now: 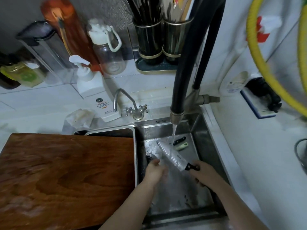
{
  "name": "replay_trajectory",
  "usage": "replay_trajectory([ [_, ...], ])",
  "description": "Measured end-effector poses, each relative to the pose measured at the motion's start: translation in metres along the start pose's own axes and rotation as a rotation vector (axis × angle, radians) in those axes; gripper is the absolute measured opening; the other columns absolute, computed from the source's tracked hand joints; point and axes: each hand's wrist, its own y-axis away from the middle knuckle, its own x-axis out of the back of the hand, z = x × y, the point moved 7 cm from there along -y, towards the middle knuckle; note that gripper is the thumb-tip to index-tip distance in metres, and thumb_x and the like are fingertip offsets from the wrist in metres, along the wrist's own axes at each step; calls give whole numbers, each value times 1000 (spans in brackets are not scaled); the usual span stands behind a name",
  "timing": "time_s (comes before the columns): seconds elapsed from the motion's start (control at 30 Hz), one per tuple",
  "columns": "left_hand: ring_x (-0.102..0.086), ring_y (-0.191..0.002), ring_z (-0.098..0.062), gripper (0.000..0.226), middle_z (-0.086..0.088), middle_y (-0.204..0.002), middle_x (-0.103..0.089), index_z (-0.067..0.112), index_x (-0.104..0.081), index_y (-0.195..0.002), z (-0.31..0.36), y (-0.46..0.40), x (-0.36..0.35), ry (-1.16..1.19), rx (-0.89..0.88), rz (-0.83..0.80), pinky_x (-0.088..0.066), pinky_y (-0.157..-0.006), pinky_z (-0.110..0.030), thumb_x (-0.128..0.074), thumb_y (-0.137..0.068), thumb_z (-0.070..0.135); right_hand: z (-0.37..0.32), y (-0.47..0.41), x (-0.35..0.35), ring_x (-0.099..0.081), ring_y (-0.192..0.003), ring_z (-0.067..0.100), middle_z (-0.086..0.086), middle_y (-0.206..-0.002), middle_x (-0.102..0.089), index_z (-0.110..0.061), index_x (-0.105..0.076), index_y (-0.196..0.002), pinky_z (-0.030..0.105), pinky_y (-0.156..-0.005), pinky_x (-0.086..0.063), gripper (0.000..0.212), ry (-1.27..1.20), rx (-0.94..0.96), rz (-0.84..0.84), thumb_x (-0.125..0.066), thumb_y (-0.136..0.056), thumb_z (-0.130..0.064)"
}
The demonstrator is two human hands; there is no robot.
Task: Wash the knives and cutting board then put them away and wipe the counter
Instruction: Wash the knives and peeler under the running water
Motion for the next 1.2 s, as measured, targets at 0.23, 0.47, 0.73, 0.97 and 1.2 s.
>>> replay_trajectory([
  [0.23, -55, -75, -22, 54, -18, -105, -62, 10, -42, -125, 31, -11, -23, 230, 86, -8, -46, -55, -28, -71, -80, 5, 1, 22, 2, -57, -57, 19, 4, -61, -62, -17, -61, -95, 26, -49, -42, 9, -169, 13, 8, -58, -86, -15],
  [0.47, -65, -72, -28, 17, -17, -88, -69, 6, -58, -97, 55, -25, -26, 523, 39, 56, -57, -80, -45, -68, -85, 8, -2, 37, 1, -52, -51, 21, 8, -57, -55, -6, -63, -83, 26, -46, -41, 23, -356, 29, -18, -63, -88, -28],
  [0.73, -65, -71, -24, 26, -7, -74, -68, 10, -62, -77, 68, -22, -17, 554, -100, 83, -55, -77, -39, -62, -90, 32, -18, 37, 5, -52, -44, 11, -1, -51, -57, -9, -60, -78, 19, -42, -41, 27, -379, 94, 18, -65, -86, -34],
  [0.97, -50, -43, -11, 24, 3, -54, -57, 15, -54, -68, 23, -6, -31, 388, -42, -60, -49, -51, -25, -74, -80, 14, -40, 22, -1, -56, -49, 11, 4, -61, -61, -6, -63, -83, 26, -46, -41, 23, -488, 136, 72, -66, -86, -29],
  [1.2, -59, -78, -18, 19, -6, -93, -62, 16, -54, -99, 23, 3, -24, 183, -120, 15, -50, -65, -28, -68, -86, 14, -49, 19, -8, -64, -80, 10, -7, -87, -67, -29, -61, -95, 21, -71, -52, 21, -317, 237, 159, -63, -86, -11],
])
